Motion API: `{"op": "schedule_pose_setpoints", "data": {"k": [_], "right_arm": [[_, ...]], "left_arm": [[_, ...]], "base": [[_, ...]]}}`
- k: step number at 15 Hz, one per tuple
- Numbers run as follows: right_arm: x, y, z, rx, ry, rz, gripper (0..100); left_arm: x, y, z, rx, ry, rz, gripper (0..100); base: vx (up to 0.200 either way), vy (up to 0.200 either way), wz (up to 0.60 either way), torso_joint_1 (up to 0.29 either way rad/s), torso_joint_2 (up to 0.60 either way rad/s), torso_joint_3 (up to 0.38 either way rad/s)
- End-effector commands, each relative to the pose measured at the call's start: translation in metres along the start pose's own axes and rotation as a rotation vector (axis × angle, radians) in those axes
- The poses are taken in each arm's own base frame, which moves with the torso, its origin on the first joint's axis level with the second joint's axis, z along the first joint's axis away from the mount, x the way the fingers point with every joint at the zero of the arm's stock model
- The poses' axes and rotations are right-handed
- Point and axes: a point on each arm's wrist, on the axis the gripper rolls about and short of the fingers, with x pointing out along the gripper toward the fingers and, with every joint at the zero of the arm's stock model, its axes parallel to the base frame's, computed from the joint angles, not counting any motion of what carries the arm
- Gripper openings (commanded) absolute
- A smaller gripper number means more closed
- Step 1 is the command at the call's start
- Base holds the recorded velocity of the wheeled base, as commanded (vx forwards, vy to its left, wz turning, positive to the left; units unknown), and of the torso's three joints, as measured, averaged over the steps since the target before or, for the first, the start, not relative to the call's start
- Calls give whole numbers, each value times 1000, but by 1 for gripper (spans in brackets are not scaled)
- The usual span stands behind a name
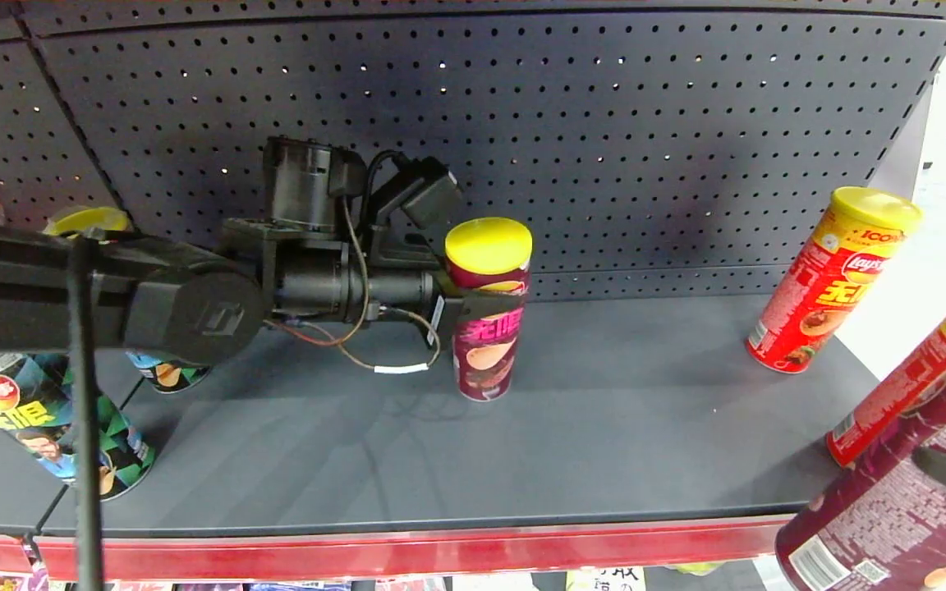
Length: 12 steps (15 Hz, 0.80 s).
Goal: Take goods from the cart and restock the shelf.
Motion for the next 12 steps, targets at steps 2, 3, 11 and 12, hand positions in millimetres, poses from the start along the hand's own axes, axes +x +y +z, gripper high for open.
{"op": "schedule_pose_setpoints", "data": {"k": [2, 3, 11, 12], "right_arm": [[2, -1, 3, 1, -1, 3, 0], [3, -1, 3, 2, 0, 3, 0], [9, -3, 9, 4, 7, 8, 0], [10, -3, 10, 4, 9, 9, 0]], "left_arm": [[-40, -33, -3, -20, 12, -46, 0], [-49, -39, -5, -34, 14, -46, 0], [-72, -74, -23, -90, 53, -105, 0], [-72, -74, -24, -91, 54, -105, 0]], "base": [[0, 0, 0, 0, 0, 0], [0, 0, 0, 0, 0, 0], [0, 0, 0, 0, 0, 0], [0, 0, 0, 0, 0, 0]]}}
